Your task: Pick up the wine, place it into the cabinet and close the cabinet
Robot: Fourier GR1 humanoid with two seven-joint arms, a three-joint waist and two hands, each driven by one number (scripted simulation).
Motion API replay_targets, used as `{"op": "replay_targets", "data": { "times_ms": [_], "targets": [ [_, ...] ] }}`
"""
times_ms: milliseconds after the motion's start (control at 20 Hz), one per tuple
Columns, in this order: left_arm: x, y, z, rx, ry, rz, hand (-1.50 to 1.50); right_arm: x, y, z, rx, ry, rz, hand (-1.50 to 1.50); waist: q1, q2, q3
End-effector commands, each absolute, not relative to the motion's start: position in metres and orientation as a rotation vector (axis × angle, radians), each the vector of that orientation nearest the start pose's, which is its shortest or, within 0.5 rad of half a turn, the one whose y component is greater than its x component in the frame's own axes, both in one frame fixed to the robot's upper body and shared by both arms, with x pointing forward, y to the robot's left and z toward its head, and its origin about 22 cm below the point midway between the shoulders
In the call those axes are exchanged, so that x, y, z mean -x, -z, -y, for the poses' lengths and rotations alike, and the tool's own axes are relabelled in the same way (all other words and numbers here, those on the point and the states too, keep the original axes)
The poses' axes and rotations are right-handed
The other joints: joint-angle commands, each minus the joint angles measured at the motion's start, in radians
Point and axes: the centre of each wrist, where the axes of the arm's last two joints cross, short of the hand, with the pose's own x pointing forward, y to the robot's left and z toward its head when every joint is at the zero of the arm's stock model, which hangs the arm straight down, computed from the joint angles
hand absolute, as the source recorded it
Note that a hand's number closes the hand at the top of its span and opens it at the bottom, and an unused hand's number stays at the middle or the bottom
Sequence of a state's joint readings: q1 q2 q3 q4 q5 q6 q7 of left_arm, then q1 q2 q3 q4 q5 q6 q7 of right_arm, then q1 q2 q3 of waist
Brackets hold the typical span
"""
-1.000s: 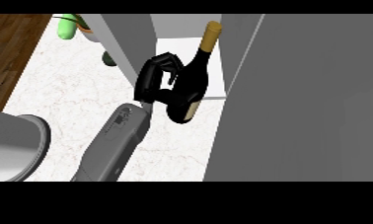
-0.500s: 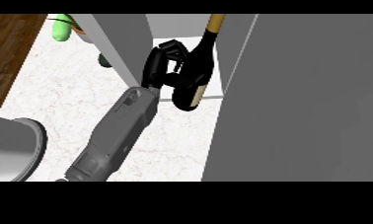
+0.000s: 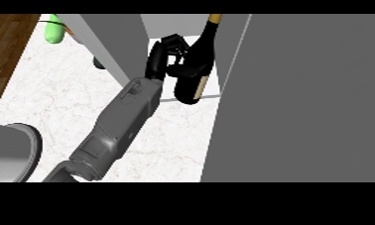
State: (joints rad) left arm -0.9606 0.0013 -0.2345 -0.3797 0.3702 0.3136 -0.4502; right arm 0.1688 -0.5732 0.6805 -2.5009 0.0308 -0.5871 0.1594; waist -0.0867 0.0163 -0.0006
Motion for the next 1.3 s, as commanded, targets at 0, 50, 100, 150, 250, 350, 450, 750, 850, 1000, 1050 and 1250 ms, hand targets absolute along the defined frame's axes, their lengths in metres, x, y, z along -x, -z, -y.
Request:
{"op": "replay_targets", "data": {
  "times_ms": [0,50,100,150,250,350,450,750,850,1000,1050,1250],
  "targets": [
    [-0.412,-0.009,-0.101,-0.018,0.105,1.658,1.50,-0.079,-0.181,0.186,-0.263,-0.155,1.934,-1.50,-0.008,0.005,0.000],
    [-0.414,-0.012,-0.101,-0.017,0.068,1.636,1.50,-0.074,-0.186,0.186,-0.292,-0.166,1.946,-1.50,-0.017,0.006,-0.001],
    [-0.420,-0.023,-0.097,-0.005,0.065,1.625,1.50,-0.079,-0.181,0.186,-0.275,-0.157,1.948,-1.50,-0.010,0.005,0.000],
    [-0.416,-0.011,-0.102,-0.021,0.069,1.646,1.50,-0.075,-0.189,0.189,-0.276,-0.146,1.958,-1.50,-0.006,0.006,-0.001],
    [-0.424,-0.027,-0.096,-0.008,0.054,1.623,1.50,-0.075,-0.180,0.185,-0.287,-0.163,1.949,-1.50,-0.018,0.004,0.000],
    [-0.420,-0.015,-0.104,-0.030,0.057,1.625,1.50,-0.076,-0.176,0.183,-0.298,-0.140,1.931,-1.50,-0.015,0.009,0.000],
    [-0.421,-0.015,-0.108,-0.068,0.054,1.642,1.50,-0.076,-0.179,0.186,-0.271,-0.159,1.937,-1.50,-0.020,0.013,-0.001],
    [-0.428,-0.021,-0.117,-0.163,0.070,1.678,1.50,-0.077,-0.172,0.183,-0.312,-0.183,1.957,-1.50,-0.034,0.018,0.000],
    [-0.431,-0.033,-0.101,-0.199,0.073,1.683,-1.50,-0.078,-0.167,0.182,-0.305,-0.189,1.953,-1.50,-0.043,0.019,0.000],
    [-0.432,-0.023,-0.139,-0.258,0.089,1.703,-1.50,-0.076,-0.168,0.184,-0.293,-0.183,1.954,-1.50,-0.046,0.024,-0.001],
    [-0.434,-0.025,-0.137,-0.273,0.118,1.714,-1.50,-0.075,-0.174,0.187,-0.302,-0.192,1.979,-1.50,-0.040,0.021,0.000],
    [-0.435,-0.028,-0.131,-0.333,0.116,1.712,-1.50,-0.075,-0.171,0.185,-0.315,-0.204,1.978,-1.50,-0.055,0.027,-0.002]
  ]
}}
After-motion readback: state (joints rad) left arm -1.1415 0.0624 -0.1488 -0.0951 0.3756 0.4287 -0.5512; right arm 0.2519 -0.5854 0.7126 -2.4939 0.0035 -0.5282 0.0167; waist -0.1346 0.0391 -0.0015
